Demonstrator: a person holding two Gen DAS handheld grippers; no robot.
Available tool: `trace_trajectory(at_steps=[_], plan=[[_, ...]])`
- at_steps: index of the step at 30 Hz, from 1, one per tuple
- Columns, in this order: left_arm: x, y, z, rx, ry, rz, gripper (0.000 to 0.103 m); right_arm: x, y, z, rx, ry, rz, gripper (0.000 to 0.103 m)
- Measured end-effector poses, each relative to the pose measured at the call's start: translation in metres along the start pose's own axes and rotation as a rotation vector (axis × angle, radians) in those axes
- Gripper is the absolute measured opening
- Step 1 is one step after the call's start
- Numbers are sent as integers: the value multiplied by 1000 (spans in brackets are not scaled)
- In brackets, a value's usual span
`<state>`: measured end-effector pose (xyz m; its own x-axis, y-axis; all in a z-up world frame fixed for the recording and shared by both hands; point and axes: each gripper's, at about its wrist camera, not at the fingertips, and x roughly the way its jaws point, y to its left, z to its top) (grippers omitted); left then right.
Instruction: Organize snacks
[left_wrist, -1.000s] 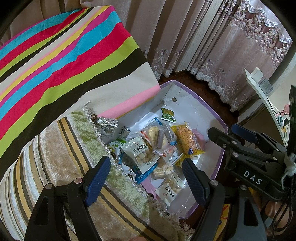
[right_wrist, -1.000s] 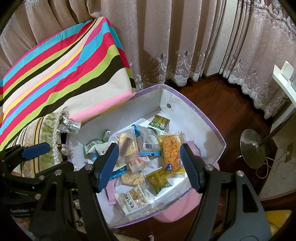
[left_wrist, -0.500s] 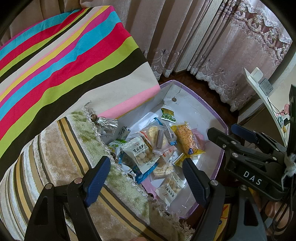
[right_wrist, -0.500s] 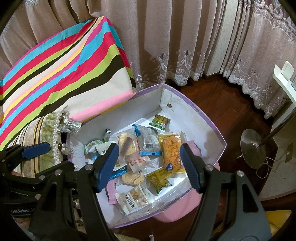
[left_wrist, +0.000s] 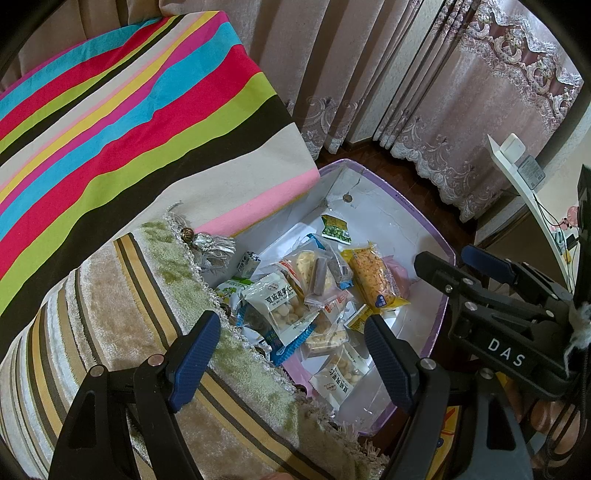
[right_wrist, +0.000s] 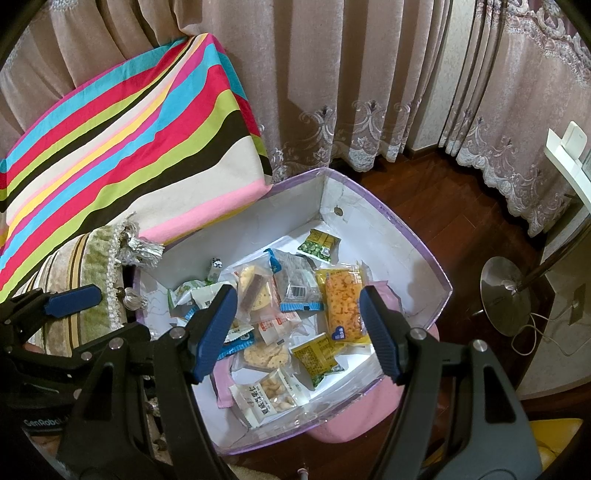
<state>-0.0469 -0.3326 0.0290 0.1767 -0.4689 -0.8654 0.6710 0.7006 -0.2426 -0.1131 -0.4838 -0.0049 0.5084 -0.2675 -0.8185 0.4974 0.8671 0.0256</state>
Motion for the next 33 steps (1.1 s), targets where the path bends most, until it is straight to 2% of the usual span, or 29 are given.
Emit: trace_trajectory(at_steps=[33], plan=[[1, -1, -3, 16, -15, 7, 81, 3, 2, -1, -1, 8, 4, 73]])
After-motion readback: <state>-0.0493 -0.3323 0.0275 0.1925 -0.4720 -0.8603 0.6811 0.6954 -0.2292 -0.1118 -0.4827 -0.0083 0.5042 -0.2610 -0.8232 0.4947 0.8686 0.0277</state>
